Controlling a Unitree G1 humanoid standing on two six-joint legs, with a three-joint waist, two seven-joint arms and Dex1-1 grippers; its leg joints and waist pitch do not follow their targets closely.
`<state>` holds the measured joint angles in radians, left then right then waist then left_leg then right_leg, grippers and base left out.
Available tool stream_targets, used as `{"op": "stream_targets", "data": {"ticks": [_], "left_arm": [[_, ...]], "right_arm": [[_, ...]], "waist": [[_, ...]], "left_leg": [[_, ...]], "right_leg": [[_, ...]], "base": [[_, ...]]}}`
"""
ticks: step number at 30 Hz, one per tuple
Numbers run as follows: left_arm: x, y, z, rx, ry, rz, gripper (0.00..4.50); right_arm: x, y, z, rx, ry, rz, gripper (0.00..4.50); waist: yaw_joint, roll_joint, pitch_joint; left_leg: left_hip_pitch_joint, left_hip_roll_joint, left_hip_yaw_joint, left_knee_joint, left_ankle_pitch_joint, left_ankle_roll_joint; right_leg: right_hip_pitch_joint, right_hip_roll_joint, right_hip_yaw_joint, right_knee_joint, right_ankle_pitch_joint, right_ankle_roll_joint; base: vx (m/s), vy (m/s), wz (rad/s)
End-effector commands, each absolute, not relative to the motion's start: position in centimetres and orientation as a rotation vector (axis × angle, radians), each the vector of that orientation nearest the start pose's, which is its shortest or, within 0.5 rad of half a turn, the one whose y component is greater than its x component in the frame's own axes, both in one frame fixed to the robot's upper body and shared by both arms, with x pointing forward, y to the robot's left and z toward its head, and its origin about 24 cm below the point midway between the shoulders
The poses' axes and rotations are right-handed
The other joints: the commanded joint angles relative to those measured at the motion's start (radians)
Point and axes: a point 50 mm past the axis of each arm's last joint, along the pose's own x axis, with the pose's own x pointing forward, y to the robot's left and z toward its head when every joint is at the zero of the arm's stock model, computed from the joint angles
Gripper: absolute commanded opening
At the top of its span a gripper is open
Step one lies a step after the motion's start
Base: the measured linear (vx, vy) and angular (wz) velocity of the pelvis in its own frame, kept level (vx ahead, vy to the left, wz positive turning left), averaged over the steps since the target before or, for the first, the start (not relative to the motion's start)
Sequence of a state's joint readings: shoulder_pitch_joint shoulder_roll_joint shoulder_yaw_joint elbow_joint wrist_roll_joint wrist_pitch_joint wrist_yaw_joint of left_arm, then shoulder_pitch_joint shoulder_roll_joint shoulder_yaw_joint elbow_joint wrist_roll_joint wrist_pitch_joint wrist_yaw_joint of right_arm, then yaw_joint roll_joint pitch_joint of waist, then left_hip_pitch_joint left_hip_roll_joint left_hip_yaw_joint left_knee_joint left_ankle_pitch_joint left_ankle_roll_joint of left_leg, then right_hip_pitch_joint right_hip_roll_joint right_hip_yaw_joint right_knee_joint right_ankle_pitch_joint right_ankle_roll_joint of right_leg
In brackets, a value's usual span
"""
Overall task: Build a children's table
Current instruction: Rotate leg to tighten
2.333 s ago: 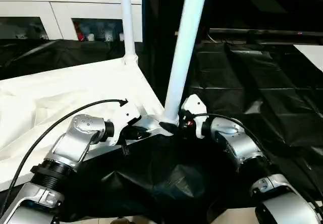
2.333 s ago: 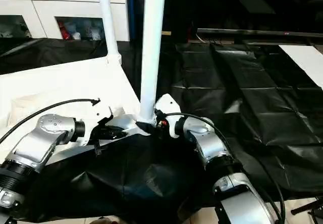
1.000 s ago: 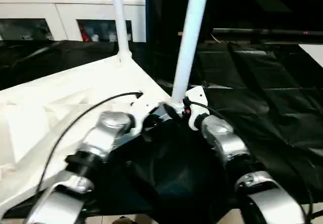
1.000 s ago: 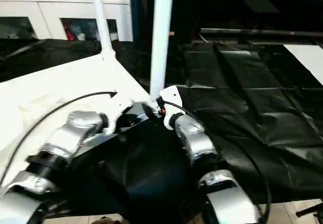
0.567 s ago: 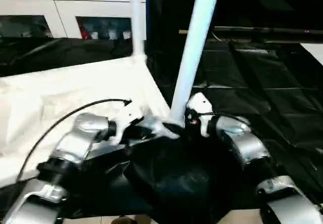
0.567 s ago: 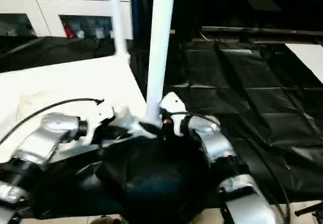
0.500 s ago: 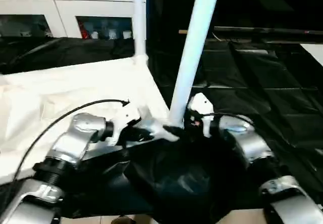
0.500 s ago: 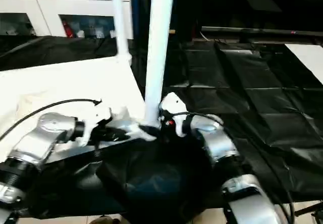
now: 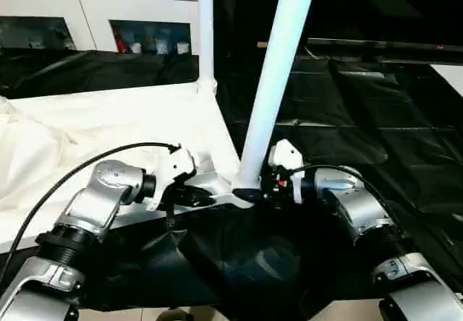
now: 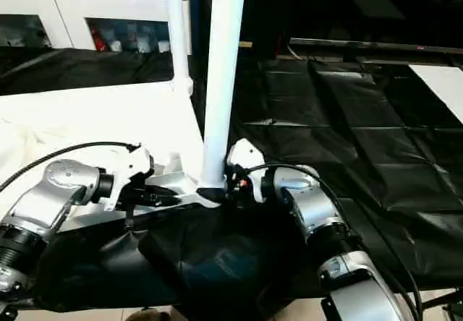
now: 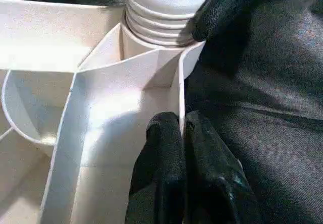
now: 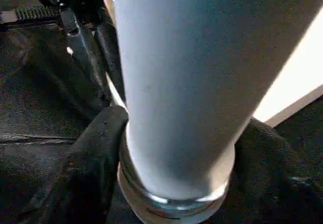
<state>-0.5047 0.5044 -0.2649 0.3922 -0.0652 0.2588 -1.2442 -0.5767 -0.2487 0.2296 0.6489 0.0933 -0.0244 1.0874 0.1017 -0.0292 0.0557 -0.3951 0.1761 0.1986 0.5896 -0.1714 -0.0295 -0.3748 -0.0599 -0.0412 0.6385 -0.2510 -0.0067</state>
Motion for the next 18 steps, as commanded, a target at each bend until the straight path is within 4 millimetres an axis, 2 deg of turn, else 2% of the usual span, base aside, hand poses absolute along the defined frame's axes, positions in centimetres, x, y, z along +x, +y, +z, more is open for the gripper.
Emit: {"op": "stream_targets", "data": {"ticks": [1, 2, 8, 9, 12, 13, 15, 16, 18], "left_arm": [[29.6, 16.3, 6.0, 0.335, 0.529, -1.343, 0.00], [29.7, 16.3, 6.0, 0.332, 0.529, -1.339, 0.00], [30.1, 15.9, 5.9, 0.325, 0.503, -1.281, 0.00], [30.4, 15.7, 5.9, 0.323, 0.495, -1.258, 0.00], [31.3, 15.0, 5.8, 0.316, 0.475, -1.161, 0.00], [32.1, 14.3, 5.6, 0.323, 0.462, -1.077, 0.00], [32.8, 13.5, 5.5, 0.317, 0.452, -1.005, 0.00], [33.1, 13.1, 5.5, 0.310, 0.448, -0.975, 0.00], [33.6, 11.6, 5.3, 0.287, 0.436, -0.908, 0.00]], "right_arm": [[31.7, -10.9, 4.9, -0.224, 0.250, 1.267, 2.99], [31.7, -10.8, 4.9, -0.222, 0.253, 1.272, 2.81], [31.8, -10.7, 4.6, -0.188, 0.251, 1.223, 2.72], [31.9, -10.6, 4.5, -0.182, 0.248, 1.204, 2.72], [32.5, -10.2, 4.2, -0.163, 0.248, 1.090, 2.72], [33.0, -9.7, 3.8, -0.134, 0.254, 0.980, 2.72], [33.3, -9.0, 3.6, -0.097, 0.255, 0.897, 2.72], [33.5, -8.6, 3.6, -0.084, 0.257, 0.861, 2.72], [33.7, -7.4, 3.3, -0.069, 0.268, 0.772, 2.72]], "waist": [[0.002, 0.003, -0.066], [0.001, 0.002, -0.065], [0.001, 0.001, -0.065], [0.001, 0.004, -0.065], [-0.003, 0.003, -0.061], [-0.005, 0.006, -0.061], [-0.005, 0.002, -0.060], [-0.005, 0.007, -0.060], [-0.007, 0.005, -0.059]], "left_leg": [[0.034, 0.069, -0.028, -0.063, -0.101, 0.060], [0.032, 0.068, -0.028, -0.063, -0.099, 0.061], [0.032, 0.067, -0.028, -0.061, -0.094, 0.063], [0.033, 0.068, -0.028, -0.062, -0.101, 0.060], [0.036, 0.067, -0.027, -0.066, -0.138, 0.036], [0.036, 0.067, -0.029, -0.068, -0.153, 0.021], [0.040, 0.067, -0.031, -0.071, -0.170, -0.001], [0.038, 0.068, -0.032, -0.072, -0.173, -0.009], [0.041, 0.067, -0.032, -0.074, -0.191, -0.018]], "right_leg": [[0.031, -0.093, 0.045, -0.060, 0.083, -0.264], [0.032, -0.093, 0.045, -0.060, 0.089, -0.266], [0.032, -0.093, 0.045, -0.059, 0.097, -0.269], [0.031, -0.094, 0.045, -0.060, 0.087, -0.268], [0.027, -0.096, 0.048, -0.068, 0.026, -0.265], [0.027, -0.098, 0.049, -0.069, -0.008, -0.261], [0.028, -0.099, 0.049, -0.076, -0.048, -0.252], [0.028, -0.100, 0.050, -0.076, -0.055, -0.247], [0.027, -0.099, 0.051, -0.079, -0.072, -0.238]], "base": [[0.000, 0.000, 0.00], [0.000, 0.000, 0.00], [0.000, 0.000, 0.00], [0.000, 0.000, 0.00], [0.000, 0.000, 0.00], [0.000, 0.000, 0.00], [0.000, 0.000, 0.00], [0.000, 0.000, 0.00], [0.000, 0.000, 0.00]]}}
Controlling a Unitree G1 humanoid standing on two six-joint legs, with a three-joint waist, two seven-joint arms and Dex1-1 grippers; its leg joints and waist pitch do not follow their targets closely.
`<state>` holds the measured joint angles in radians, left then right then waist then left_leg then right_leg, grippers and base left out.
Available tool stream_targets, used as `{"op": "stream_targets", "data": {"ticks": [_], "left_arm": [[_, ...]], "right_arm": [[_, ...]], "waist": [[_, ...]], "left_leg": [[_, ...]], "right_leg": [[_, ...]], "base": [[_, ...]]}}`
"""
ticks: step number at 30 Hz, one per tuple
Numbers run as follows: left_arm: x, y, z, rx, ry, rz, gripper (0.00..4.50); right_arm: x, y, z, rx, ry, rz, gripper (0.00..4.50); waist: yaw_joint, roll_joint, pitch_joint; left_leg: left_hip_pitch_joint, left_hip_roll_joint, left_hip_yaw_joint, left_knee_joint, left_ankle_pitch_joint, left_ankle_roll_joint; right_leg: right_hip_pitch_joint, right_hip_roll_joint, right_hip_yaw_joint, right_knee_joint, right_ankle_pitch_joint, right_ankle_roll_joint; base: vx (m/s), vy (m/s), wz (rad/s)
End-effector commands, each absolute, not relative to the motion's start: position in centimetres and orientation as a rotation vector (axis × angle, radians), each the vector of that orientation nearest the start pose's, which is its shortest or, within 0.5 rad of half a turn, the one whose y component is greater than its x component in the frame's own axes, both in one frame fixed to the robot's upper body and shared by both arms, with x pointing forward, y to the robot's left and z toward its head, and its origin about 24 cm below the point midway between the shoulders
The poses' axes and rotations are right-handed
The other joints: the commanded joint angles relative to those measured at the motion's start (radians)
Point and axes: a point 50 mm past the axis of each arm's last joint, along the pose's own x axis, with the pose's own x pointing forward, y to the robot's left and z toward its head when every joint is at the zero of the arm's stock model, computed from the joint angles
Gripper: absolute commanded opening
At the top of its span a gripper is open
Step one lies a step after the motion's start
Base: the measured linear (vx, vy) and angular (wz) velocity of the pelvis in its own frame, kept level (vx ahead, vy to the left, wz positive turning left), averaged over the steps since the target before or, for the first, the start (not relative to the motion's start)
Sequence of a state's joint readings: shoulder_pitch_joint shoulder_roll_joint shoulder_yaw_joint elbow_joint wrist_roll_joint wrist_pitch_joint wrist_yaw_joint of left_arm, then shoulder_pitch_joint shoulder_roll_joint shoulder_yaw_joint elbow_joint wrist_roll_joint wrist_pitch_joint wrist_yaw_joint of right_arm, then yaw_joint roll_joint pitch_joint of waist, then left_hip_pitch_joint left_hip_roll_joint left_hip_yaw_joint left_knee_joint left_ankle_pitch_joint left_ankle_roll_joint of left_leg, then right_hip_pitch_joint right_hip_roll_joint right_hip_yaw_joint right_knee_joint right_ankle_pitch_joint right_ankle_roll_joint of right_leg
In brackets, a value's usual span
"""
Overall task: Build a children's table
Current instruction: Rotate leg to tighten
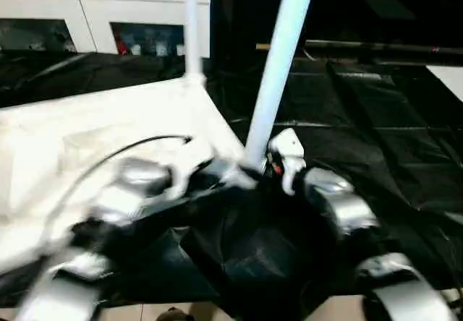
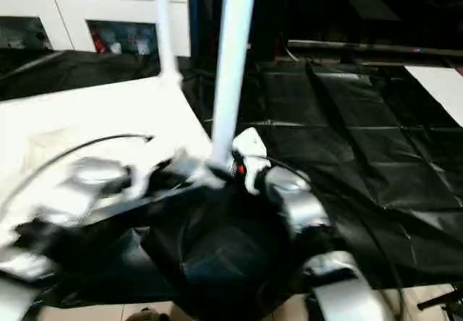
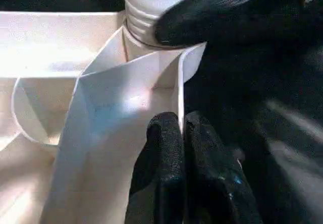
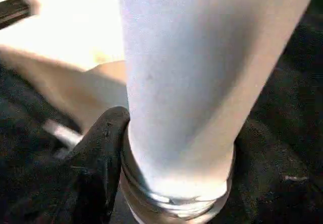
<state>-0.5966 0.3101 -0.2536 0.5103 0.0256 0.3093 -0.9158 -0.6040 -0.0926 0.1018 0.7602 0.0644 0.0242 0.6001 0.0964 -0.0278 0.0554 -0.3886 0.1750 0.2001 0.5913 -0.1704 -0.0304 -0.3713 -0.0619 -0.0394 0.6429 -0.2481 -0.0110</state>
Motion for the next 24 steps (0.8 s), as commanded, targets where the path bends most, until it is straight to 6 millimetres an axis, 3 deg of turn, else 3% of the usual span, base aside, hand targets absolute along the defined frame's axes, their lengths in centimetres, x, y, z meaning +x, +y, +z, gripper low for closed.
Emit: {"op": "stream_targets", "data": {"ticks": [1, 7, 8, 9, 15, 20, 21, 24], "left_arm": [[33.7, 11.0, 5.3, 0.281, 0.431, -0.893, 0.00], [33.8, 7.8, 5.2, 0.264, 0.397, -0.895, 0.00], [33.7, 7.8, 5.2, 0.261, 0.397, -0.900, 0.00], [33.6, 8.0, 5.3, 0.258, 0.391, -0.922, 0.00], [33.4, 9.5, 5.4, 0.271, 0.388, -0.956, 0.00], [32.0, 11.7, 5.5, 0.307, 0.389, -1.124, 0.00], [31.8, 11.8, 5.6, 0.309, 0.386, -1.155, 0.00], [31.1, 12.5, 5.7, 0.311, 0.392, -1.239, 0.00]], "right_arm": [[33.8, -7.0, 3.2, -0.068, 0.274, 0.746, 2.72], [33.3, -3.6, 3.4, -0.051, 0.240, 0.776, 2.72], [33.2, -3.5, 3.4, -0.047, 0.237, 0.781, 3.41], [33.3, -3.7, 3.6, -0.034, 0.235, 0.788, 3.41], [33.8, -5.2, 4.0, -0.060, 0.217, 0.788, 3.82], [33.4, -8.0, 4.5, -0.144, 0.193, 0.958, 3.82], [33.3, -8.4, 4.6, -0.142, 0.194, 0.980, 3.82], [33.1, -9.3, 4.8, -0.157, 0.203, 1.051, 3.82]], "waist": [[-0.002, 0.002, -0.060], [0.002, 0.005, -0.064], [0.003, 0.006, -0.064], [0.004, 0.011, -0.065], [-0.002, 0.013, -0.065], [-0.004, 0.007, -0.067], [-0.002, 0.008, -0.066], [0.000, 0.008, -0.068]], "left_leg": [[0.034, 0.067, -0.033, -0.075, -0.184, -0.018], [0.027, 0.064, -0.033, -0.070, -0.136, 0.022], [0.027, 0.064, -0.033, -0.070, -0.136, 0.027], [0.027, 0.064, -0.034, -0.070, -0.140, 0.030], [0.028, 0.067, -0.036, -0.076, -0.173, 0.017], [0.024, 0.064, -0.034, -0.069, -0.131, 0.049], [0.019, 0.065, -0.033, -0.066, -0.111, 0.069], [0.024, 0.067, -0.031, -0.064, -0.102, 0.077]], "right_leg": [[0.024, -0.097, 0.049, -0.083, -0.069, -0.228], [0.030, -0.098, 0.047, -0.082, -0.003, -0.212], [0.030, -0.098, 0.047, -0.082, -0.003, -0.210], [0.030, -0.099, 0.047, -0.084, -0.010, -0.209], [0.028, -0.097, 0.046, -0.085, -0.035, -0.206], [0.033, -0.096, 0.045, -0.081, 0.028, -0.215], [0.036, -0.097, 0.045, -0.077, 0.056, -0.217], [0.033, -0.093, 0.044, -0.075, 0.066, -0.227]], "base": [[0.000, 0.000, 0.00], [0.000, 0.000, 0.00], [0.000, 0.000, 0.00], [0.000, 0.000, 0.00], [0.000, 0.000, 0.00], [0.000, 0.000, 0.00], [0.000, 0.000, 0.00], [0.000, 0.000, 0.00]]}}
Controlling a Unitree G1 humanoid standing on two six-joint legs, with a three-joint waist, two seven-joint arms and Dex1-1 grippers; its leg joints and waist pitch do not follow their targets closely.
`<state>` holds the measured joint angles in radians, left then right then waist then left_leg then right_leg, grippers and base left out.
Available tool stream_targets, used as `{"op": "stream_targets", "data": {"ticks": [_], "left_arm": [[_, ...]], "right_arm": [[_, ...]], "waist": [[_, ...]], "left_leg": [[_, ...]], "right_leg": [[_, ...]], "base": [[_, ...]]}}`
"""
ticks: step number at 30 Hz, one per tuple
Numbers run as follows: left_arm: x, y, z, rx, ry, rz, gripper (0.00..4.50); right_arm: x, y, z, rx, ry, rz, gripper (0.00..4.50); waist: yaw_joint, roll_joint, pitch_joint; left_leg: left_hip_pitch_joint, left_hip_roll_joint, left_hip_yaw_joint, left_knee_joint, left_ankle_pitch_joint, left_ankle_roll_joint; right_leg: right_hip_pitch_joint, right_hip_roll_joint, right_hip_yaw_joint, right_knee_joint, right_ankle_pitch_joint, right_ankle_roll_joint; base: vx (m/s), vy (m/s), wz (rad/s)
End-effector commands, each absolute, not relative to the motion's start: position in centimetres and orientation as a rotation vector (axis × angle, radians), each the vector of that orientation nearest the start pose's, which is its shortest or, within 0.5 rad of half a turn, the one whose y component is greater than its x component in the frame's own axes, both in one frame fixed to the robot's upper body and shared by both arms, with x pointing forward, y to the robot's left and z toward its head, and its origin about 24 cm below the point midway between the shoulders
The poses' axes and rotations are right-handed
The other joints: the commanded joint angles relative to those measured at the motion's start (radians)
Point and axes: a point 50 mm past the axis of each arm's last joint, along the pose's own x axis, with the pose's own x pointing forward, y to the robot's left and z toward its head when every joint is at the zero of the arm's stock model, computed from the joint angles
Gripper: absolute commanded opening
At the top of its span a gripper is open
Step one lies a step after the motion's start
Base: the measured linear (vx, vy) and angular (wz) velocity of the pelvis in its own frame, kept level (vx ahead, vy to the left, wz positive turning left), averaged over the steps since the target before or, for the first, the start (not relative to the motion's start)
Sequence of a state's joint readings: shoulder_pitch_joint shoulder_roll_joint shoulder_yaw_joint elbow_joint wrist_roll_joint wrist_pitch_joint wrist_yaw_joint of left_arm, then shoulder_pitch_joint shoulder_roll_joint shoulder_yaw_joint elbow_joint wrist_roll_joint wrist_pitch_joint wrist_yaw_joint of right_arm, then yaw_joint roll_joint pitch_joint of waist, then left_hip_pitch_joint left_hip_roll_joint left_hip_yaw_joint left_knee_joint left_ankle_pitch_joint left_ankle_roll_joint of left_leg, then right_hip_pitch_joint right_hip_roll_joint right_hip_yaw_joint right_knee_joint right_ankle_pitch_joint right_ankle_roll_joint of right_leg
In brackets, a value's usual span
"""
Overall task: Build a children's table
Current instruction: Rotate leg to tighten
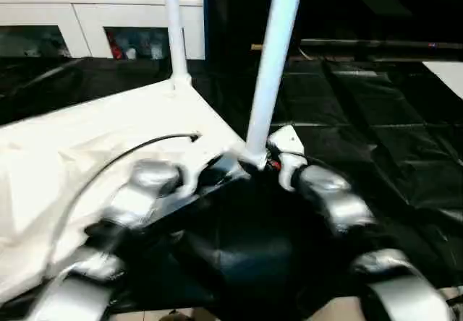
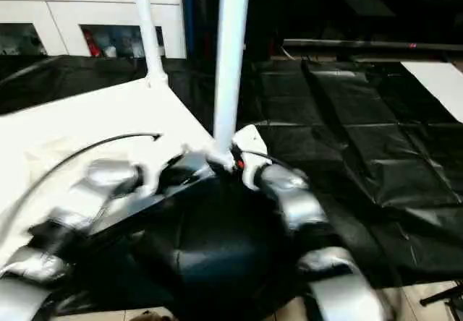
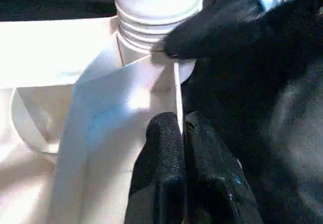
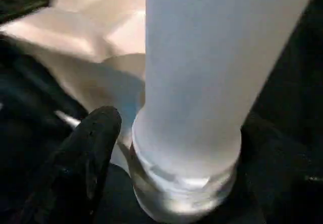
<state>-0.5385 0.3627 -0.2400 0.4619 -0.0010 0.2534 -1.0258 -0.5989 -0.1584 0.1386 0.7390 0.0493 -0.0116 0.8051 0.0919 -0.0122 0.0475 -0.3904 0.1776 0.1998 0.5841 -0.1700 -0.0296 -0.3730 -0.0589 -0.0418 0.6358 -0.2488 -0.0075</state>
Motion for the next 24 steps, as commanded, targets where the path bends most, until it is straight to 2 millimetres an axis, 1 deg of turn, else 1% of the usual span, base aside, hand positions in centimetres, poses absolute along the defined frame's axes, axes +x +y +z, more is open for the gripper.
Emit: {"op": "stream_targets", "data": {"ticks": [1, 2, 3, 4, 7, 8, 10, 11, 12, 13, 15, 16, 19, 24], "left_arm": [[30.9, 12.8, 5.8, 0.316, 0.403, -1.258, 0.00], [30.9, 13.1, 5.8, 0.322, 0.410, -1.262, 0.00], [30.8, 13.3, 5.8, 0.327, 0.414, -1.267, 0.00], [30.8, 13.3, 5.8, 0.327, 0.414, -1.267, 0.00], [30.5, 14.4, 6.0, 0.333, 0.432, -1.311, 0.00], [30.5, 14.4, 6.0, 0.332, 0.432, -1.312, 0.00], [30.3, 14.9, 6.1, 0.330, 0.445, -1.334, 0.00], [30.3, 15.1, 6.1, 0.332, 0.451, -1.334, 0.00], [30.3, 15.2, 6.1, 0.333, 0.453, -1.334, 0.00], [30.3, 15.3, 6.1, 0.335, 0.455, -1.334, 0.00], [30.3, 15.5, 6.1, 0.336, 0.463, -1.332, 0.00], [30.3, 15.7, 6.1, 0.336, 0.464, -1.331, 0.00], [30.2, 15.7, 6.1, 0.335, 0.466, -1.333, 0.00], [30.2, 15.8, 6.0, 0.332, 0.471, -1.334, 0.00]], "right_arm": [[32.9, -9.6, 4.9, -0.171, 0.211, 1.084, 3.82], [32.8, -9.9, 4.9, -0.179, 0.218, 1.103, 3.82], [32.8, -10.1, 4.9, -0.183, 0.225, 1.122, 3.82], [32.8, -10.1, 4.9, -0.183, 0.225, 1.122, 3.82], [32.4, -10.8, 5.1, -0.189, 0.248, 1.195, 3.82], [32.4, -10.9, 5.1, -0.189, 0.248, 1.197, 3.82], [32.2, -11.1, 5.1, -0.199, 0.265, 1.244, 3.57], [32.1, -11.1, 5.0, -0.205, 0.270, 1.256, 3.57], [32.1, -11.1, 5.0, -0.206, 0.271, 1.260, 3.44], [32.0, -11.1, 5.0, -0.208, 0.273, 1.264, 3.44], [31.9, -11.0, 5.0, -0.208, 0.274, 1.277, 3.13], [31.9, -10.8, 5.0, -0.201, 0.276, 1.282, 3.13], [31.9, -10.7, 5.0, -0.192, 0.276, 1.291, 2.81], [31.7, -10.5, 4.9, -0.182, 0.279, 1.303, 2.74]], "waist": [[0.007, -0.007, -0.062], [0.007, -0.006, -0.061], [0.010, -0.003, -0.060], [0.012, -0.002, -0.059], [0.013, -0.004, -0.057], [0.013, -0.004, -0.057], [0.014, -0.006, -0.058], [0.015, -0.006, -0.057], [0.016, -0.007, -0.058], [0.019, -0.012, -0.058], [0.019, -0.009, -0.058], [0.020, -0.012, -0.058], [0.020, -0.012, -0.057], [0.021, -0.013, -0.059]], "left_leg": [[0.025, 0.065, -0.029, -0.056, -0.092, 0.079], [0.024, 0.066, -0.028, -0.055, -0.087, 0.083], [0.027, 0.069, -0.028, -0.056, -0.095, 0.083], [0.028, 0.069, -0.028, -0.057, -0.113, 0.076], [0.029, 0.069, -0.029, -0.061, -0.145, 0.056], [0.028, 0.069, -0.029, -0.061, -0.148, 0.053], [0.027, 0.068, -0.027, -0.060, -0.140, 0.050], [0.027, 0.067, -0.027, -0.060, -0.137, 0.051], [0.028, 0.067, -0.027, -0.058, -0.133, 0.053], [0.026, 0.067, -0.027, -0.058, -0.125, 0.057], [0.027, 0.068, -0.027, -0.059, -0.122, 0.057], [0.027, 0.068, -0.027, -0.058, -0.119, 0.056], [0.027, 0.068, -0.027, -0.058, -0.120, 0.056], [0.026, 0.067, -0.027, -0.057, -0.111, 0.056]], "right_leg": [[0.033, -0.094, 0.044, -0.064, 0.077, -0.237], [0.032, -0.092, 0.044, -0.062, 0.085, -0.239], [0.027, -0.091, 0.043, -0.062, 0.081, -0.242], [0.026, -0.091, 0.043, -0.063, 0.064, -0.246], [0.026, -0.095, 0.043, -0.068, 0.012, -0.244], [0.027, -0.094, 0.043, -0.067, 0.009, -0.243], [0.027, -0.095, 0.044, -0.065, 0.020, -0.242], [0.026, -0.094, 0.044, -0.065, 0.023, -0.243], [0.026, -0.094, 0.044, -0.064, 0.028, -0.243], [0.026, -0.096, 0.045, -0.063, 0.031, -0.245], [0.025, -0.096, 0.044, -0.064, 0.028, -0.246], [0.025, -0.095, 0.044, -0.062, 0.034, -0.248], [0.025, -0.095, 0.044, -0.063, 0.032, -0.248], [0.026, -0.095, 0.044, -0.060, 0.041, -0.248]], "base": [[0.000, 0.000, 0.00], [0.000, 0.000, 0.00], [0.000, 0.000, 0.00], [0.000, 0.000, 0.00], [0.000, 0.000, 0.00], [0.000, 0.000, 0.00], [0.000, 0.000, 0.00], [0.000, 0.000, 0.00], [0.000, 0.000, 0.00], [0.000, 0.000, 0.00], [0.000, 0.000, 0.00], [0.000, 0.000, 0.00], [0.000, 0.000, 0.00], [0.000, 0.000, 0.00]]}}
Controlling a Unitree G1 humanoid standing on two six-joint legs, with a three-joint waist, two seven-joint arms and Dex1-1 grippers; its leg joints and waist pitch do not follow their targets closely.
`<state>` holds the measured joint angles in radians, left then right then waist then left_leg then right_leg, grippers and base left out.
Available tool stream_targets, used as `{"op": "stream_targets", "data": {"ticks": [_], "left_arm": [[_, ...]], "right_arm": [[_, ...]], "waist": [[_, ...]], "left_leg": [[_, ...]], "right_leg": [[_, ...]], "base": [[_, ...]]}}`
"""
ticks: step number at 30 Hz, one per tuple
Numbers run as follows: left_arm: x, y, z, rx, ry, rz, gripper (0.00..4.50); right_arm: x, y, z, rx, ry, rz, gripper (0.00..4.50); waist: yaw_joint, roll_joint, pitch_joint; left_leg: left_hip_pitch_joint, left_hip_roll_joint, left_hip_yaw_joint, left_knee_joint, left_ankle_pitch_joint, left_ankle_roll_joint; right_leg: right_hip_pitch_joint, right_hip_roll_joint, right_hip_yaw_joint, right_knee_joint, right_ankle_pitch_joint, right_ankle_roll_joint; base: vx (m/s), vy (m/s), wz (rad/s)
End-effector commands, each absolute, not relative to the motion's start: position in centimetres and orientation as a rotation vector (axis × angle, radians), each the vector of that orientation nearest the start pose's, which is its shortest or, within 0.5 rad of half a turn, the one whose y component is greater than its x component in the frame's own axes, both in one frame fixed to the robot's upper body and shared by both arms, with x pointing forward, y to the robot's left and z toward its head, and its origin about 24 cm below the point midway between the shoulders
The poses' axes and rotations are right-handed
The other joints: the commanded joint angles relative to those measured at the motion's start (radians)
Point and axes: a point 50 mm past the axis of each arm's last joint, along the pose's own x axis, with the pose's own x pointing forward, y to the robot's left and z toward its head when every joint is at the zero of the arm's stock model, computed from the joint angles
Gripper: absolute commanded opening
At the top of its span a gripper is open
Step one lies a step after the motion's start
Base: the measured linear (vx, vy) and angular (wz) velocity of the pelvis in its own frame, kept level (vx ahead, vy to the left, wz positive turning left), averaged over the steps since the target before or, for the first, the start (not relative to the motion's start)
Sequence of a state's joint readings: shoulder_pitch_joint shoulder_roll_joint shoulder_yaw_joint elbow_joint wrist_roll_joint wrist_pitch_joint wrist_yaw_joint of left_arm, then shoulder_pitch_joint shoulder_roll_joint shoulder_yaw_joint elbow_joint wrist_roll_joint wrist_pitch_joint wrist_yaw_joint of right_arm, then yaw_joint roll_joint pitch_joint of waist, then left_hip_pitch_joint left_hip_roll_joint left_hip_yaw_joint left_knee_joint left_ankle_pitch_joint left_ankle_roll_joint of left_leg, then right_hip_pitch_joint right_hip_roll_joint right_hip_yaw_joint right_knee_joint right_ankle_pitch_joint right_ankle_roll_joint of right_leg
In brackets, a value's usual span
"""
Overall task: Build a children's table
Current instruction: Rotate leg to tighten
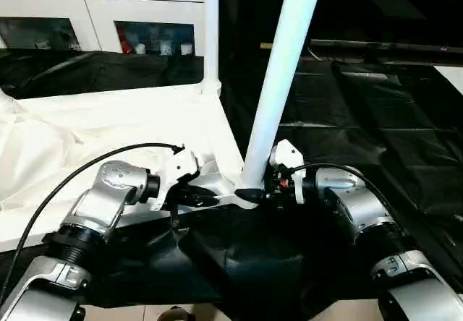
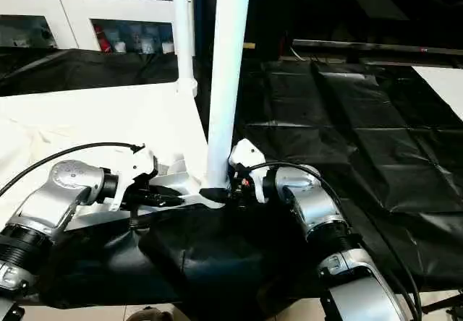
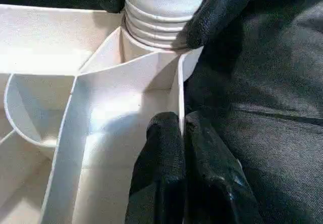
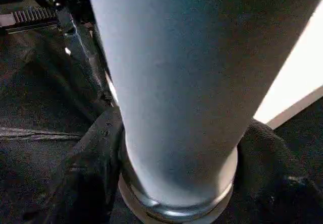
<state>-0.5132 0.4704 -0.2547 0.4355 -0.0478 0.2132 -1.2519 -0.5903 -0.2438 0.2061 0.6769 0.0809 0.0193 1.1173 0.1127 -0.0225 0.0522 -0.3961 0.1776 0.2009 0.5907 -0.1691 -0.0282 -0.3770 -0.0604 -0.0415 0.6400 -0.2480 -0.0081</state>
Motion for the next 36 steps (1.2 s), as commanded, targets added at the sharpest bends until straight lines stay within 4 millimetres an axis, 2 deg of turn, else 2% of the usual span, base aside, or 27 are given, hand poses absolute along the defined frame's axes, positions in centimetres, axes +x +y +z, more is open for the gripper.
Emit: {"op": "stream_targets", "data": {"ticks": [1, 6, 7, 8, 9, 10, 12, 13, 14, 15, 16, 18, 19, 20, 22, 26, 28, 30, 31, 34, 36], "left_arm": [[30.3, 15.7, 6.0, 0.334, 0.471, -1.323, 0.00], [31.2, 15.3, 5.9, 0.339, 0.447, -1.225, 0.00], [31.5, 15.0, 5.8, 0.338, 0.440, -1.185, 0.00], [32.2, 14.5, 5.7, 0.333, 0.427, -1.116, 0.00], [32.5, 14.3, 5.7, 0.331, 0.422, -1.084, 0.00], [32.9, 13.7, 5.6, 0.317, 0.418, -1.032, 0.00], [33.7, 12.2, 5.6, 0.283, 0.407, -0.958, 0.00], [33.9, 11.4, 5.6, 0.270, 0.401, -0.935, 0.00], [34.0, 10.9, 5.5, 0.264, 0.397, -0.924, 0.00], [34.1, 10.3, 5.5, 0.258, 0.391, -0.910, 0.00], [34.2, 9.7, 5.5, 0.255, 0.386, -0.907, 0.00], [34.0, 8.8, 5.5, 0.258, 0.377, -0.920, 0.00], [33.9, 8.2, 5.5, 0.262, 0.372, -0.932, 0.00], [33.9, 7.9, 5.5, 0.264, 0.371, -0.942, 0.00], [33.8, 7.9, 5.6, 0.268, 0.365, -0.951, 0.00], [33.8, 8.5, 5.7, 0.278, 0.366, -0.965, 0.00], [33.7, 9.1, 5.7, 0.280, 0.369, -0.972, 0.00], [33.3, 10.4, 5.6, 0.291, 0.369, -1.014, 0.00], [33.2, 10.6, 5.6, 0.292, 0.369, -1.030, 0.00], [32.7, 11.0, 5.7, 0.290, 0.367, -1.100, 0.00], [32.1, 11.4, 5.8, 0.295, 0.362, -1.171, 0.00]], "right_arm": [[31.6, -10.5, 4.8, -0.176, 0.281, 1.306, 2.72], [31.6, -10.2, 4.6, -0.153, 0.271, 1.261, 2.72], [31.9, -10.0, 4.5, -0.150, 0.266, 1.210, 2.72], [32.5, -9.7, 4.2, -0.141, 0.261, 1.114, 2.72], [32.8, -9.6, 4.1, -0.138, 0.260, 1.066, 2.72], [33.2, -9.3, 3.9, -0.120, 0.260, 0.983, 2.72], [33.6, -8.4, 3.5, -0.073, 0.262, 0.877, 2.70], [33.8, -7.9, 3.4, -0.052, 0.265, 0.825, 2.70], [33.9, -7.6, 3.3, -0.041, 0.267, 0.795, 2.70], [33.9, -7.0, 3.2, -0.028, 0.272, 0.767, 2.70], [33.9, -6.5, 3.2, -0.016, 0.275, 0.750, 2.70], [33.8, -5.6, 3.1, -0.008, 0.274, 0.746, 2.70], [33.7, -4.9, 3.2, -0.008, 0.269, 0.744, 2.70], [33.7, -4.5, 3.2, -0.014, 0.262, 0.747, 2.70], [33.6, -4.2, 3.5, 0.017, 0.244, 0.768, 3.40], [33.9, -4.7, 3.9, 0.019, 0.220, 0.762, 3.42], [34.0, -5.1, 4.0, -0.022, 0.216, 0.771, 3.83], [33.9, -6.4, 4.0, -0.095, 0.212, 0.845, 3.83], [33.8, -6.7, 4.0, -0.109, 0.213, 0.874, 3.83], [33.5, -7.4, 4.1, -0.112, 0.217, 0.949, 3.83], [33.2, -8.1, 4.3, -0.104, 0.216, 1.018, 3.83]], "waist": [[0.000, -0.002, -0.063], [0.000, -0.002, -0.062], [0.000, -0.003, -0.061], [-0.001, 0.005, -0.061], [-0.004, 0.002, -0.058], [-0.005, -0.001, -0.061], [-0.008, -0.001, -0.059], [-0.007, -0.001, -0.061], [-0.007, -0.002, -0.060], [-0.007, 0.002, -0.061], [-0.006, -0.001, -0.063], [-0.006, 0.000, -0.065], [-0.005, 0.005, -0.065], [-0.006, 0.004, -0.065], [-0.006, 0.004, -0.065], [-0.007, 0.004, -0.064], [-0.008, 0.003, -0.064], [-0.006, 0.004, -0.066], [-0.009, 0.000, -0.066], [-0.011, -0.001, -0.067], [-0.012, -0.003, -0.065]], "left_leg": [[0.033, 0.067, -0.028, -0.063, -0.111, 0.056], [0.034, 0.068, -0.029, -0.065, -0.123, 0.050], [0.033, 0.067, -0.029, -0.065, -0.130, 0.046], [0.034, 0.067, -0.030, -0.066, -0.134, 0.041], [0.040, 0.067, -0.029, -0.069, -0.162, 0.022], [0.036, 0.067, -0.031, -0.069, -0.160, 0.011], [0.040, 0.066, -0.032, -0.072, -0.173, -0.005], [0.040, 0.066, -0.031, -0.071, -0.174, -0.011], [0.037, 0.065, -0.031, -0.071, -0.164, -0.007], [0.038, 0.064, -0.031, -0.071, -0.163, -0.005], [0.036, 0.063, -0.031, -0.069, -0.145, 0.003], [0.032, 0.063, -0.032, -0.067, -0.116, 0.022], [0.033, 0.063, -0.032, -0.066, -0.112, 0.033], [0.032, 0.062, -0.032, -0.066, -0.112, 0.036], [0.033, 0.063, -0.032, -0.067, -0.130, 0.037], [0.034, 0.065, -0.033, -0.070, -0.149, 0.030], [0.033, 0.065, -0.032, -0.070, -0.143, 0.031], [0.032, 0.064, -0.033, -0.067, -0.136, 0.037], [0.026, 0.062, -0.032, -0.065, -0.122, 0.046], [0.025, 0.061, -0.031, -0.061, -0.101, 0.069], [0.025, 0.063, -0.030, -0.061, -0.105, 0.081]], "right_leg": [[0.029, -0.093, 0.044, -0.064, 0.043, -0.248], [0.029, -0.094, 0.044, -0.067, 0.029, -0.249], [0.029, -0.095, 0.045, -0.069, 0.015, -0.247], [0.027, -0.095, 0.046, -0.069, 0.007, -0.246], [0.022, -0.096, 0.048, -0.077, -0.028, -0.245], [0.029, -0.100, 0.048, -0.075, -0.041, -0.241], [0.025, -0.099, 0.049, -0.079, -0.063, -0.240], [0.027, -0.101, 0.049, -0.079, -0.069, -0.236], [0.027, -0.100, 0.050, -0.079, -0.056, -0.232], [0.027, -0.100, 0.050, -0.078, -0.051, -0.230], [0.030, -0.100, 0.049, -0.077, -0.023, -0.225], [0.032, -0.098, 0.048, -0.072, 0.023, -0.222], [0.031, -0.099, 0.048, -0.072, 0.034, -0.220], [0.031, -0.098, 0.048, -0.073, 0.038, -0.219], [0.031, -0.099, 0.047, -0.076, 0.014, -0.216], [0.030, -0.099, 0.047, -0.077, -0.011, -0.212], [0.030, -0.099, 0.047, -0.076, 0.001, -0.214], [0.032, -0.100, 0.046, -0.076, 0.012, -0.213], [0.036, -0.098, 0.046, -0.072, 0.037, -0.213], [0.037, -0.098, 0.046, -0.068, 0.074, -0.219], [0.036, -0.098, 0.046, -0.070, 0.059, -0.224]], "base": [[0.000, 0.000, 0.00], [0.000, 0.000, 0.00], [0.000, 0.000, 0.00], [0.000, 0.000, 0.00], [0.000, 0.000, 0.00], [0.000, 0.000, 0.00], [0.000, 0.000, 0.00], [0.000, 0.000, 0.00], [0.000, 0.000, 0.00], [0.000, 0.000, 0.00], [0.000, 0.000, 0.00], [0.000, 0.000, 0.00], [0.000, 0.000, 0.00], [0.000, 0.000, 0.00], [0.000, 0.000, 0.00], [0.000, 0.000, 0.00], [0.000, 0.000, 0.00], [0.000, 0.000, 0.00], [0.000, 0.000, 0.00], [0.000, 0.000, 0.00], [0.000, 0.000, 0.00]]}}
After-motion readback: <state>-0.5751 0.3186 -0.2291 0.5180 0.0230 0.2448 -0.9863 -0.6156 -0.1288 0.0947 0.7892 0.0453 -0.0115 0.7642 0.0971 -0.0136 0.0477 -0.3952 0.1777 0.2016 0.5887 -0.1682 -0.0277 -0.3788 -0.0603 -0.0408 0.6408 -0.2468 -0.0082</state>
